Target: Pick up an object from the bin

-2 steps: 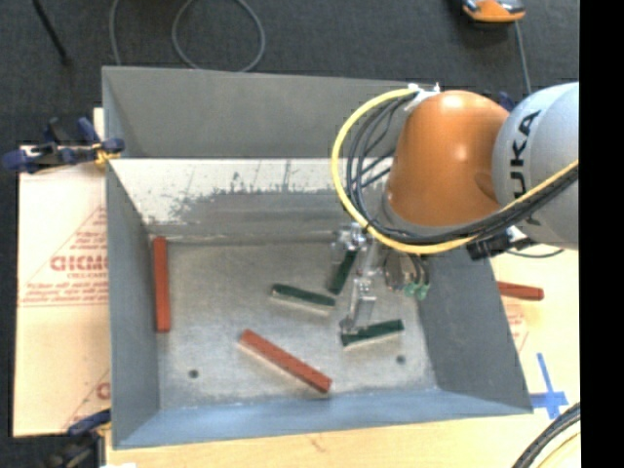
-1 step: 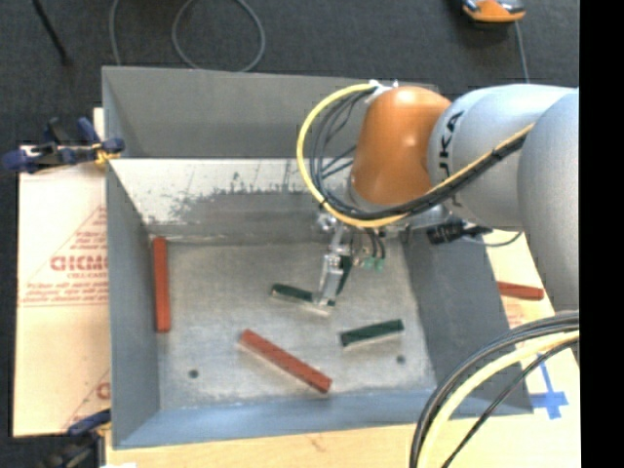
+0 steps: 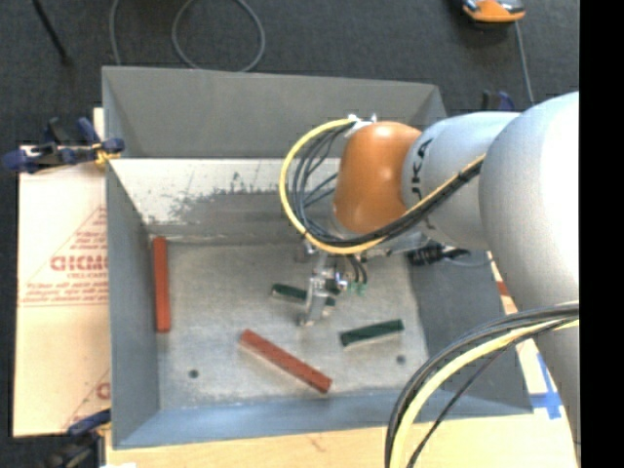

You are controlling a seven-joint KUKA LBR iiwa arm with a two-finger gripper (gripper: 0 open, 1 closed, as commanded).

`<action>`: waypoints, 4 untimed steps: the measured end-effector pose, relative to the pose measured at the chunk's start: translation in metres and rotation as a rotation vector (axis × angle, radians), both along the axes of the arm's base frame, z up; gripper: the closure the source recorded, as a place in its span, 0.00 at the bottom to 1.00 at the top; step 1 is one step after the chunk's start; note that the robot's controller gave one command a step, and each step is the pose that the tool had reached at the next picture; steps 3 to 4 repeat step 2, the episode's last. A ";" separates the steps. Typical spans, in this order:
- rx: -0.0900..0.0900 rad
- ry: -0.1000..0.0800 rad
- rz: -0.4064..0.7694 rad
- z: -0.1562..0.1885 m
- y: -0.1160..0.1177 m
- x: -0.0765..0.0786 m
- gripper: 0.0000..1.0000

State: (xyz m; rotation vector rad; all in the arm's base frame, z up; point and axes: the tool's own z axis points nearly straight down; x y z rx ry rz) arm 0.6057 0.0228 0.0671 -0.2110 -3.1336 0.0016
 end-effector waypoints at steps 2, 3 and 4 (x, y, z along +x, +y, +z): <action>-0.001 -0.013 0.181 0.135 0.006 -0.015 1.00; -0.001 -0.013 0.181 0.135 0.006 -0.015 1.00; -0.001 -0.013 0.181 0.135 0.006 -0.015 1.00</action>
Offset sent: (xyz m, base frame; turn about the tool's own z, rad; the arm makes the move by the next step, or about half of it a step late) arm 0.0000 0.0000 0.0000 0.0000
